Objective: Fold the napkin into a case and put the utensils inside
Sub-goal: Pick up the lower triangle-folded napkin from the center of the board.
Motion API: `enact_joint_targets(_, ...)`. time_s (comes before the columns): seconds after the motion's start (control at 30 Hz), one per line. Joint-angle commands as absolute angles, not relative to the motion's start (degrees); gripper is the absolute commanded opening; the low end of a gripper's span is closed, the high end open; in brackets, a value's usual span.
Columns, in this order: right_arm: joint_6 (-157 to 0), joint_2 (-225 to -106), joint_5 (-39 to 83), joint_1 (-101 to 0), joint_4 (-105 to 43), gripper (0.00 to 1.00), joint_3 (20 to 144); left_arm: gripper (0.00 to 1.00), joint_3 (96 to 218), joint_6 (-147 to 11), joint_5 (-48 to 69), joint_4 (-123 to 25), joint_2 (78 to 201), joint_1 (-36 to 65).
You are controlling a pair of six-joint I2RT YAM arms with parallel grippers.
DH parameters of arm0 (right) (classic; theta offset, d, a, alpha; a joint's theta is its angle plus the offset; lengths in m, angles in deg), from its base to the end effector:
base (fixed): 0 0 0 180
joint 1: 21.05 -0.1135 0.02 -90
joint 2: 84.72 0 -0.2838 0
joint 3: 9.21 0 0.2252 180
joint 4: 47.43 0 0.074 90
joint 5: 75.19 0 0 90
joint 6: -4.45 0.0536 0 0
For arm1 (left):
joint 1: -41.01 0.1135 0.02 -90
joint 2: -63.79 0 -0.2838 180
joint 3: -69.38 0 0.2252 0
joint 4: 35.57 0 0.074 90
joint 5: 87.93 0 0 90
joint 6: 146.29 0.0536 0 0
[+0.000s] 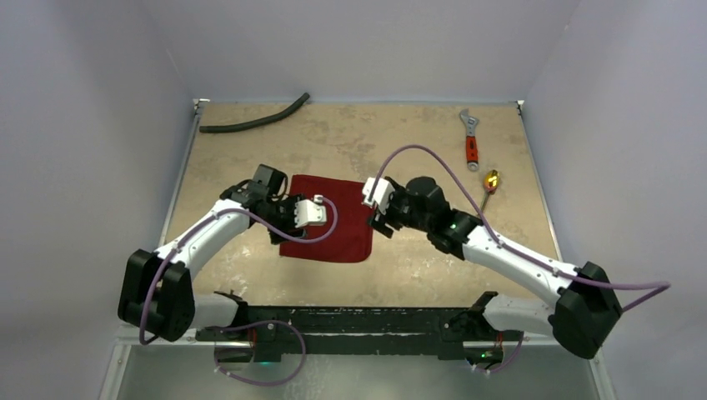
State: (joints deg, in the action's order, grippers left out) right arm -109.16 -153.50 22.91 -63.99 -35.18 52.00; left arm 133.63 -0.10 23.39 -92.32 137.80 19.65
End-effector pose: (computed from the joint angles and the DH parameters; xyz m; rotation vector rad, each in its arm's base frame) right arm 0.1852 0.1827 0.3053 -1.1377 1.5588 0.3619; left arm 0.1914 -0.0958 0.2345 1.7249 1.9832 -0.3083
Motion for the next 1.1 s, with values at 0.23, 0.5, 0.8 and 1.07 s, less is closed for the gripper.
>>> enact_joint_targets(0.23,-125.29,-153.95,27.56,-69.39,-39.44,0.72,43.29,0.60,129.34,18.59,30.80,-90.51,141.90,26.10)
enact_joint_targets(0.5,-131.34,-159.27,22.93,-73.01,-46.04,0.71,38.75,0.60,125.66,27.55,34.23,-90.76,140.83,30.63)
enact_joint_targets(0.8,-130.61,-162.55,23.82,-75.18,-52.84,0.71,35.92,0.60,125.83,32.29,37.37,-90.78,145.60,33.54)
enact_joint_targets(1.07,-132.46,-166.49,24.28,-76.19,-53.81,0.70,37.86,0.59,127.10,35.37,38.48,-94.68,143.66,33.76)
